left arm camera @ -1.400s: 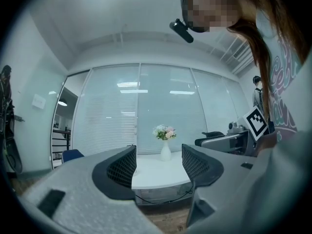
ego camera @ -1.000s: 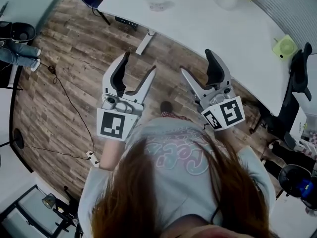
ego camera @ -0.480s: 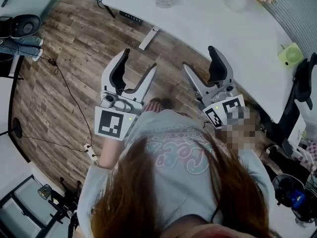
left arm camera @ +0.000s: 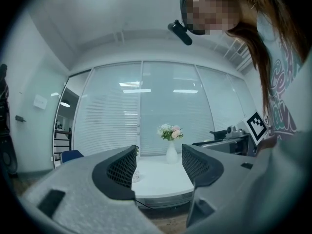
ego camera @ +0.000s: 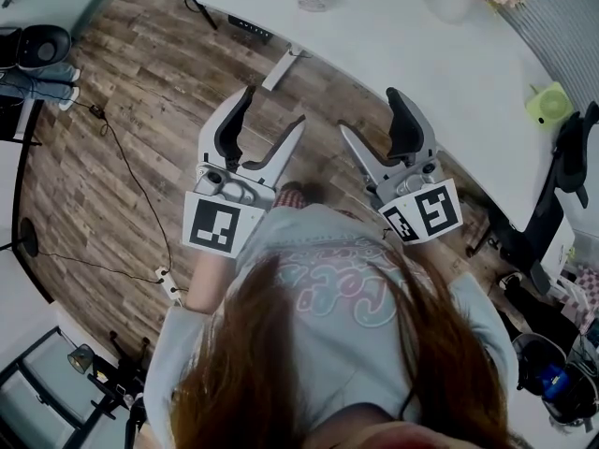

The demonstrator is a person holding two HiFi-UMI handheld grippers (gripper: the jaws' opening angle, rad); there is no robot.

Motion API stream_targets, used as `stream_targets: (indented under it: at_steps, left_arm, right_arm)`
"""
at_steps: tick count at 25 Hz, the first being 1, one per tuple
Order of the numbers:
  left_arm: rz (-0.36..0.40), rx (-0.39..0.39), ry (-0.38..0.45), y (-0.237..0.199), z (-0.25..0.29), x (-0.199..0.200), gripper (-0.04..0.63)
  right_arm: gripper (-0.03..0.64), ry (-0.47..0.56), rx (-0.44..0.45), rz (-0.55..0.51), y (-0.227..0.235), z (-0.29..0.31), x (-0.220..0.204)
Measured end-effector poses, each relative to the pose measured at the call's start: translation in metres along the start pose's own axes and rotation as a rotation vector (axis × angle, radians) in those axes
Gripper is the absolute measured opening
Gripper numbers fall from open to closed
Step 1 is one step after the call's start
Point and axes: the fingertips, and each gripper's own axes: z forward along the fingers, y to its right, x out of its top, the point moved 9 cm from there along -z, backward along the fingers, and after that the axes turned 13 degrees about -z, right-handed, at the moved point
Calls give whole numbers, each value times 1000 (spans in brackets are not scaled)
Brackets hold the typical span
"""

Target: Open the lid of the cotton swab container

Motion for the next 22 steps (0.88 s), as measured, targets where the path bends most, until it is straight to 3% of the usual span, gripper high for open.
stream_targets:
  at_steps: [22]
  left_arm:
    - [10,42,18,6,-6,3,264]
  right_arm:
    - [351,26,26,-6,8,2,2]
